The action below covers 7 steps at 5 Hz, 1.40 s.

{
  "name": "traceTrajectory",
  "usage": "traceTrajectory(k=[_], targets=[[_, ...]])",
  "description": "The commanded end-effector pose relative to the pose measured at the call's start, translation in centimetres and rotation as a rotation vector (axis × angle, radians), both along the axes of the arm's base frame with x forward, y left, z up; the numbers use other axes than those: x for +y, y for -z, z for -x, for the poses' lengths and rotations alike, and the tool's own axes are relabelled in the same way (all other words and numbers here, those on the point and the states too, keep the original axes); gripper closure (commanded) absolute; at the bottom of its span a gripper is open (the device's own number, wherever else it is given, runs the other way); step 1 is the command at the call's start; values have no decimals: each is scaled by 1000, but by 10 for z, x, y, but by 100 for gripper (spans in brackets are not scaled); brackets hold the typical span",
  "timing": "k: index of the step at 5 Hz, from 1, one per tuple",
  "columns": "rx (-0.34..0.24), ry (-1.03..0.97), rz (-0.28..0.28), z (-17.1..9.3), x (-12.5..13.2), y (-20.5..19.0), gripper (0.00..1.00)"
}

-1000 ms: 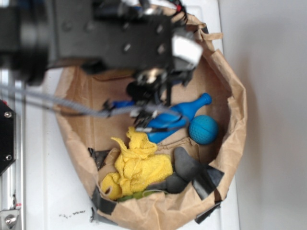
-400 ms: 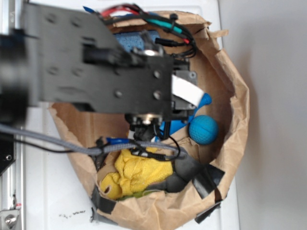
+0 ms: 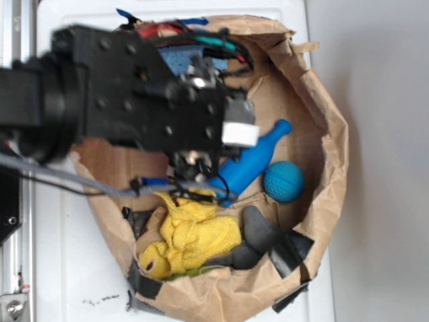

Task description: Grab the blue sponge.

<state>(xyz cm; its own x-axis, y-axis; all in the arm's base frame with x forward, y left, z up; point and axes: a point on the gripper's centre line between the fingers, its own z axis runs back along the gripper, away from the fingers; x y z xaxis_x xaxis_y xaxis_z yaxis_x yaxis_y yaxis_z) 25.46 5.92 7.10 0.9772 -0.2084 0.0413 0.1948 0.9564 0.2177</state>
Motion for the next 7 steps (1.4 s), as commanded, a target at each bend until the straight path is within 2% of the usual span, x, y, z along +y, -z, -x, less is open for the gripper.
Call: traceTrajectory(k=[1, 3, 4, 5, 6, 7], targets=[[-87, -49, 35, -6, 25, -37, 0], [-77, -79, 84, -10, 39, -44, 0], [-86, -125, 84, -16, 39, -34, 0], [-125, -182, 64, -22, 37, -22, 0], [-127, -188, 38, -23, 34, -12, 0], [-121, -186, 51, -25, 39, -13, 0]])
